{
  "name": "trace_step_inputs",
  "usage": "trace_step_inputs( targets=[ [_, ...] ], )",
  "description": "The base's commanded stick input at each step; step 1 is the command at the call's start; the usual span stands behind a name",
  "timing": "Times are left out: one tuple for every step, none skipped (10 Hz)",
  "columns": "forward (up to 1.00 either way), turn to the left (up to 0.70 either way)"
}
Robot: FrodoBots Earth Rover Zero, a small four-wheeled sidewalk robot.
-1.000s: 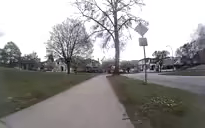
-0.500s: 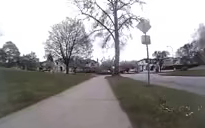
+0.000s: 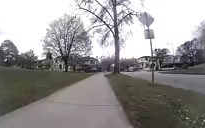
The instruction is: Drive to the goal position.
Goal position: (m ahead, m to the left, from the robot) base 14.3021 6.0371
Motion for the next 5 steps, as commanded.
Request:
trace_step_inputs(
  targets=[
    [0.00, 0.00],
    [0.00, 0.00],
    [0.00, 0.00],
    [0.00, 0.00],
    [0.00, 0.00]
  ],
)
